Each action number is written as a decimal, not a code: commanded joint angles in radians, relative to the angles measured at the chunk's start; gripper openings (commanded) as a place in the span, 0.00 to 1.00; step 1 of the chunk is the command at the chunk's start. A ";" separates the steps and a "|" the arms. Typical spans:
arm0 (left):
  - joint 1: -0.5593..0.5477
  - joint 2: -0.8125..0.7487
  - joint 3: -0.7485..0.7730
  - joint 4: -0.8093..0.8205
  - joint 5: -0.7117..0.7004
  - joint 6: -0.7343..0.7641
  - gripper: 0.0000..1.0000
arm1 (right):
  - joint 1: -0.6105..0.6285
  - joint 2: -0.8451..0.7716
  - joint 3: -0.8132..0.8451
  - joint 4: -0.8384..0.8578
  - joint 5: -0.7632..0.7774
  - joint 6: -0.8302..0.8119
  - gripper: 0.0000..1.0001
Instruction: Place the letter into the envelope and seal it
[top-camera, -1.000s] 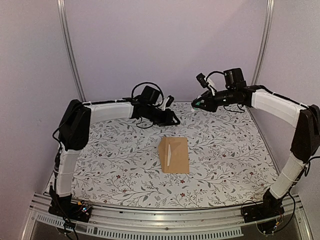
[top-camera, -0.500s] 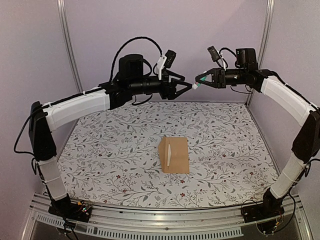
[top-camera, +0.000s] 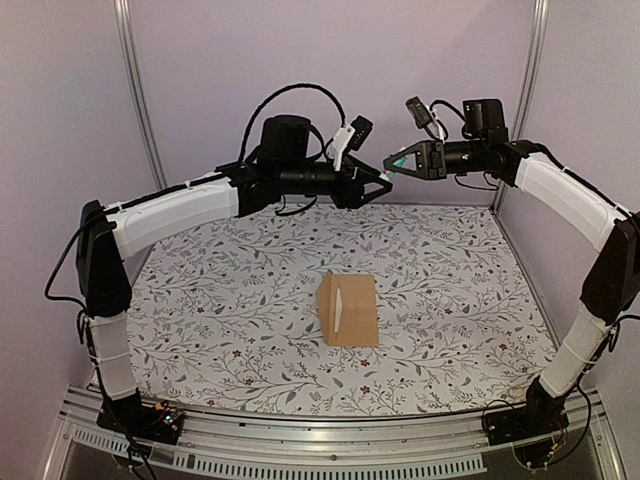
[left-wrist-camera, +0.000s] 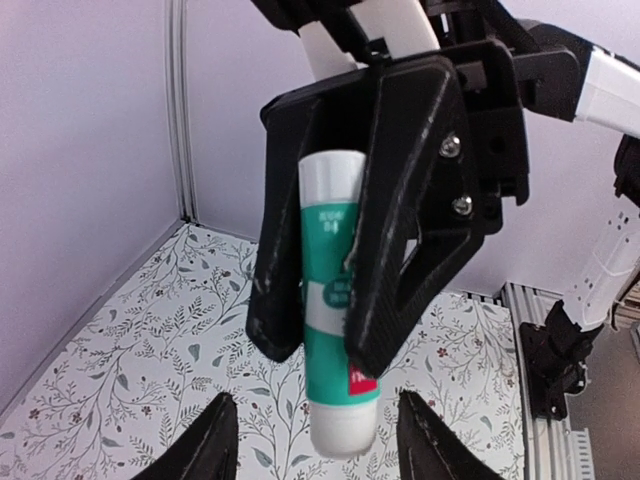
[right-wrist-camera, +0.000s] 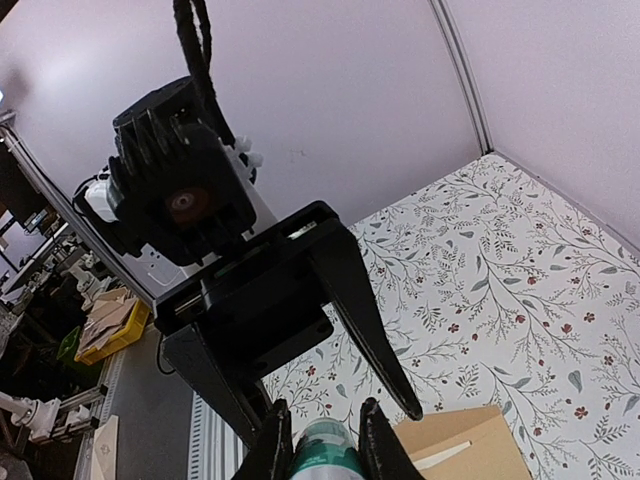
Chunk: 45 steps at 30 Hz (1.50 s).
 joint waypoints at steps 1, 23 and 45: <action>-0.012 0.025 0.049 -0.005 0.059 -0.011 0.49 | 0.011 -0.009 0.003 -0.001 0.036 -0.006 0.04; -0.001 0.035 0.060 -0.077 0.093 -0.058 0.10 | -0.036 -0.040 0.082 -0.066 0.076 -0.104 0.44; 0.070 -0.012 0.028 -0.566 0.229 -0.152 0.10 | 0.191 -0.080 0.190 -0.646 0.794 -1.447 0.43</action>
